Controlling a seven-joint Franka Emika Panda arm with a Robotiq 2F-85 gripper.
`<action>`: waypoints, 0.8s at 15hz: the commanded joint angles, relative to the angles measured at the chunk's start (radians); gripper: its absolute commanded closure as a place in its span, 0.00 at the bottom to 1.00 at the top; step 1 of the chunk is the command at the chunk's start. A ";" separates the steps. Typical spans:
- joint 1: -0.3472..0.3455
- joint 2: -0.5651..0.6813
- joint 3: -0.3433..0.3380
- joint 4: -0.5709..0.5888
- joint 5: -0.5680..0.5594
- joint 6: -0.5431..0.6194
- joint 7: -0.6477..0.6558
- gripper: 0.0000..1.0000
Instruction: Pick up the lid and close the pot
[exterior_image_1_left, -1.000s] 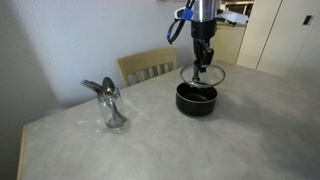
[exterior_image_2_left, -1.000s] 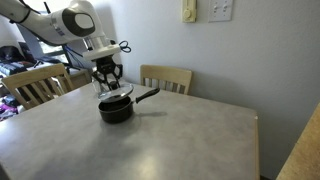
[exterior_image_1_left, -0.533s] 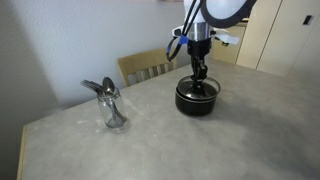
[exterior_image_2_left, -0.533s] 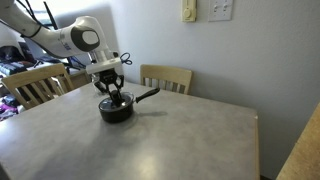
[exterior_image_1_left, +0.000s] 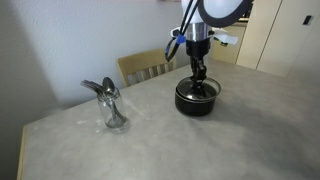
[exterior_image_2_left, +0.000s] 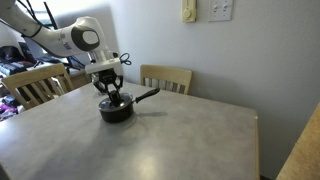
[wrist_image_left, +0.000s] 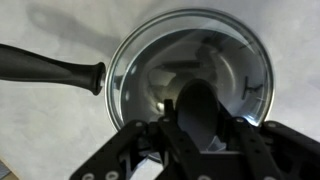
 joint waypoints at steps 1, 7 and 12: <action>-0.002 -0.003 0.018 0.024 0.007 -0.047 0.008 0.85; -0.008 0.013 0.032 0.035 0.015 -0.028 -0.007 0.85; -0.049 0.012 0.080 0.003 0.122 0.049 -0.044 0.85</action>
